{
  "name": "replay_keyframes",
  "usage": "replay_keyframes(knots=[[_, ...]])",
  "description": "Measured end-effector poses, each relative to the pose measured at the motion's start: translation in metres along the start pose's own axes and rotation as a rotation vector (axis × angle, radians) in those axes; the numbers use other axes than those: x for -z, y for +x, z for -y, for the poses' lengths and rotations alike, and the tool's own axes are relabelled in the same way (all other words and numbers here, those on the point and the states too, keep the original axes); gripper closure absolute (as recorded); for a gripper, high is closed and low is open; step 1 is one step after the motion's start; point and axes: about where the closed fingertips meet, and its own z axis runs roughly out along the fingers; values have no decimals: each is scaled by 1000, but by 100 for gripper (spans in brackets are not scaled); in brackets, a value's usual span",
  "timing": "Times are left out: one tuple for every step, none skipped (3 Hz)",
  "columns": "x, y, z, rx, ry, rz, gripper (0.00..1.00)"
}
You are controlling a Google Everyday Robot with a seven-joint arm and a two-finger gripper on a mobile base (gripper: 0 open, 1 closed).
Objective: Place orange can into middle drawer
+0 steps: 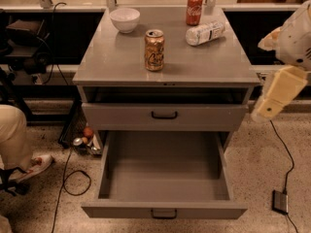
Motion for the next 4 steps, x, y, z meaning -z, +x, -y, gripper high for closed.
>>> replay_keyframes(knots=[[-29,-10,17,-38,-3,83,0],[-69,-30,42,-109,2,225,0],[-67,-29,39,-103,-2,216,0],[-74,-34,51,-129,22,256,0]])
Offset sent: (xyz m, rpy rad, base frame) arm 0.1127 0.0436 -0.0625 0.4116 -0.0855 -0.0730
